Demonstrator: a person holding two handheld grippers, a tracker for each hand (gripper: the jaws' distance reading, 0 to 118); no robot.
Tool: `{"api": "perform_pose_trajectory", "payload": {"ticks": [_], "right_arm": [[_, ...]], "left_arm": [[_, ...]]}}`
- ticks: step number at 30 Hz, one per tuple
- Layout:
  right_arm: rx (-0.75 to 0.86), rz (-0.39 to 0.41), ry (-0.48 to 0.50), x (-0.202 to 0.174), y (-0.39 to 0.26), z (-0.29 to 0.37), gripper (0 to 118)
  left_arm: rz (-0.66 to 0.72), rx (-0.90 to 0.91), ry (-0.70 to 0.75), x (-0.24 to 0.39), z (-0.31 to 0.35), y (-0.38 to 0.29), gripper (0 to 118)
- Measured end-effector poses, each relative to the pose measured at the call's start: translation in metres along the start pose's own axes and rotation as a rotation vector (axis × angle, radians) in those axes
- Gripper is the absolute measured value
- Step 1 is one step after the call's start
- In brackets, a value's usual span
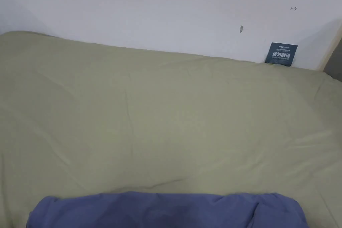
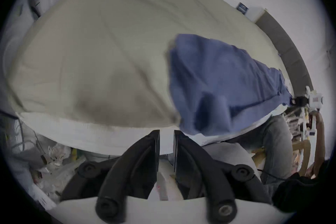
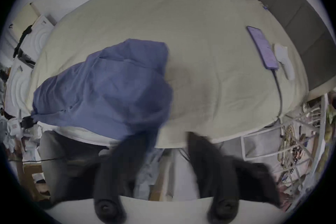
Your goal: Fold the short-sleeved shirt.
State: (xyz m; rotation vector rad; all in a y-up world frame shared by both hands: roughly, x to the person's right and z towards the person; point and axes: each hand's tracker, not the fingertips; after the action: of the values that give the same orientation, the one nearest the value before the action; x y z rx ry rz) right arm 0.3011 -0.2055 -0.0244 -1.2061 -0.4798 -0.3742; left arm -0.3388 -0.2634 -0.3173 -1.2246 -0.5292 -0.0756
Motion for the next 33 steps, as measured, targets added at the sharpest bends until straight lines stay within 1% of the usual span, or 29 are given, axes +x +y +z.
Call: {"api": "perform_pose_trajectory", "payload": {"ticks": [1,2,3,4,6,7,10,11,12,13,14,15,17,18,20,22,24,25,26,27,29,30,32,33], "right_arm": [[0.012,-0.021,-0.044,0.006,-0.002,0.006,75],[0.051,-0.041,-0.083,0.011,-0.005,0.016,71],[0.084,-0.057,-0.116,0.015,-0.007,0.027,72],[0.134,-0.075,-0.129,0.016,-0.007,0.039,71],[0.223,-0.095,-0.111,0.009,-0.007,0.063,71],[0.256,-0.084,-0.099,-0.002,-0.006,0.074,71],[0.361,0.011,-0.075,-0.05,-0.003,0.098,71],[0.391,0.033,-0.065,-0.067,-0.004,0.103,67],[0.413,0.062,-0.038,-0.087,-0.003,0.106,59],[0.429,0.087,-0.005,-0.106,-0.005,0.109,43],[0.451,0.107,0.031,-0.124,-0.009,0.111,11],[0.476,0.131,0.053,-0.142,-0.012,0.111,5],[0.527,0.158,0.094,-0.168,-0.019,0.104,4],[0.549,0.187,0.121,-0.18,-0.026,0.1,3],[0.607,0.195,0.119,-0.201,-0.041,0.092,2],[0.609,0.181,0.096,-0.217,-0.056,0.079,2],[0.592,0.193,0.082,-0.231,-0.07,0.062,2],[0.567,0.194,0.066,-0.236,-0.076,0.052,2],[0.536,0.176,0.059,-0.238,-0.08,0.044,2],[0.519,0.16,0.068,-0.24,-0.085,0.036,2],[0.495,0.162,0.086,-0.243,-0.089,0.028,2],[0.497,0.163,0.081,-0.244,-0.091,0.025,2],[0.501,0.177,0.062,-0.246,-0.092,0.025,2],[0.5,0.176,0.069,-0.245,-0.091,0.027,2]], "left_arm": [[0.032,0.017,0.003,-0.006,0.008,-0.001,16],[0.06,0.039,-0.002,-0.01,0.017,-0.002,16],[0.096,0.074,0.008,-0.011,0.028,-0.001,16],[0.113,0.107,0.029,-0.007,0.041,0.001,16],[0.078,0.203,0.066,0.013,0.063,0.012,16],[0.061,0.241,0.063,0.027,0.075,0.019,16],[-0.03,0.32,0.009,0.089,0.097,0.043,16],[-0.064,0.343,-0.001,0.109,0.099,0.048,16],[-0.099,0.363,-0.016,0.135,0.1,0.054,14],[-0.129,0.375,-0.024,0.16,0.098,0.058,10],[-0.164,0.38,-0.034,0.183,0.095,0.061,5],[-0.2,0.392,-0.045,0.2,0.086,0.061,4],[-0.236,0.438,-0.048,0.24,0.077,0.053,0],[-0.241,0.467,-0.068,0.258,0.072,0.044,0],[-0.235,0.513,-0.08,0.285,0.063,0.022,0],[-0.231,0.508,-0.08,0.303,0.052,0.002,0],[-0.227,0.508,0.001,0.32,0.04,-0.022,0],[-0.238,0.51,0.044,0.324,0.033,-0.031,0],[-0.245,0.497,0.082,0.327,0.028,-0.038,0],[-0.249,0.466,0.091,0.332,0.024,-0.041,0],[-0.207,0.435,0.069,0.33,0.018,-0.047,0],[-0.195,0.419,0.057,0.327,0.015,-0.049,0],[-0.202,0.414,0.08,0.328,0.014,-0.05,0],[-0.201,0.418,0.086,0.327,0.013,-0.051,0]]}}
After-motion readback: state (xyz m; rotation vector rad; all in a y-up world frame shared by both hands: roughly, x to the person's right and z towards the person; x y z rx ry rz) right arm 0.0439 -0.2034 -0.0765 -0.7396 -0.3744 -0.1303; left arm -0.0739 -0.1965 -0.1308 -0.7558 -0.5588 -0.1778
